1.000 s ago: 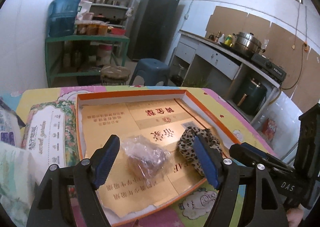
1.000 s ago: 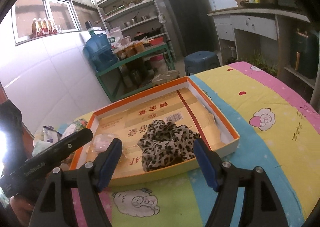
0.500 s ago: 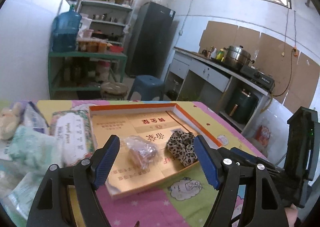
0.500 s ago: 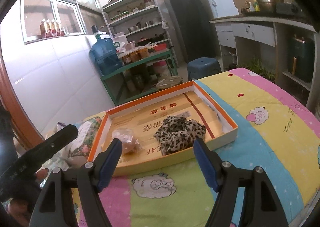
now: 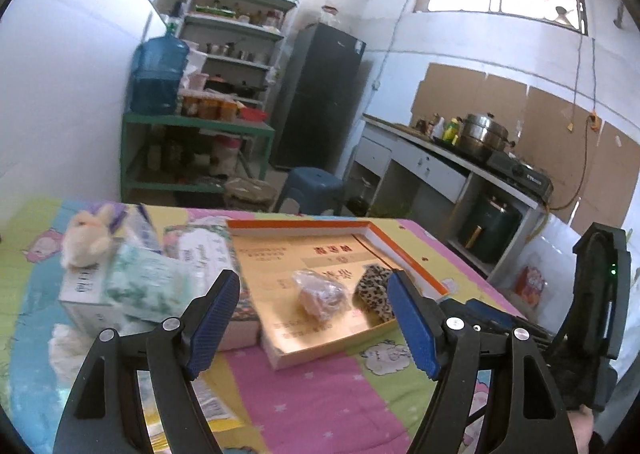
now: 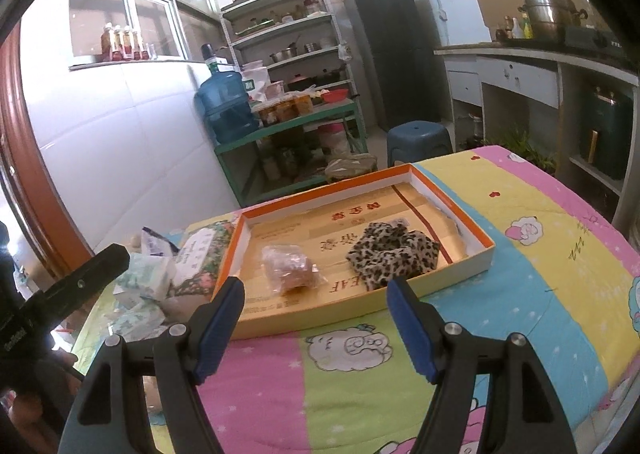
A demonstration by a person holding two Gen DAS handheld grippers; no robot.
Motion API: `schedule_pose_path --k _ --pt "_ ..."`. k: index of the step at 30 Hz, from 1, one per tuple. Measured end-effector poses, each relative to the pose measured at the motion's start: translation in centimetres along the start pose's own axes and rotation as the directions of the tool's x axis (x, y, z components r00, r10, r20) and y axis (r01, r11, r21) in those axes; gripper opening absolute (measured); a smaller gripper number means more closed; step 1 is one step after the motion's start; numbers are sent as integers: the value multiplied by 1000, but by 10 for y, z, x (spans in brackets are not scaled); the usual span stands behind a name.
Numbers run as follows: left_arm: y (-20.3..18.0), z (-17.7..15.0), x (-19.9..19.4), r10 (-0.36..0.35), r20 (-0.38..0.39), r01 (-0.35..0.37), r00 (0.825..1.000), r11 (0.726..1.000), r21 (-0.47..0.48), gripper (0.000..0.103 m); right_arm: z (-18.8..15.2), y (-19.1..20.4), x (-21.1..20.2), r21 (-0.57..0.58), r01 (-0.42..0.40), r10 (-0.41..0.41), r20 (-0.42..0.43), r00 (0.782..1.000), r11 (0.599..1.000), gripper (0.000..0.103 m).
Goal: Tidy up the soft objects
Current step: 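Move both tools back toward the pile of soft items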
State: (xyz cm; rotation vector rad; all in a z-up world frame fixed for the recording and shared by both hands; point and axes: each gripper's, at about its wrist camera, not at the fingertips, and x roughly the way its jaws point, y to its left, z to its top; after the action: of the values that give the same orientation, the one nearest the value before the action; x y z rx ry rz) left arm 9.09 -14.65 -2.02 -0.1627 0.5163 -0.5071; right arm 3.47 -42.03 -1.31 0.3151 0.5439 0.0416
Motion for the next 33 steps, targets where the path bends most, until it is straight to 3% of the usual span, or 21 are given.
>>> schedule_pose_path --k 12,33 --pt "37 0 -56 87 67 -85 994 996 -25 78 -10 44 -11 -62 -31 30 -12 999 998 73" --pt "105 -21 -112 205 57 -199 977 976 -90 78 -35 121 -2 -171 -124 112 -82 990 977 73"
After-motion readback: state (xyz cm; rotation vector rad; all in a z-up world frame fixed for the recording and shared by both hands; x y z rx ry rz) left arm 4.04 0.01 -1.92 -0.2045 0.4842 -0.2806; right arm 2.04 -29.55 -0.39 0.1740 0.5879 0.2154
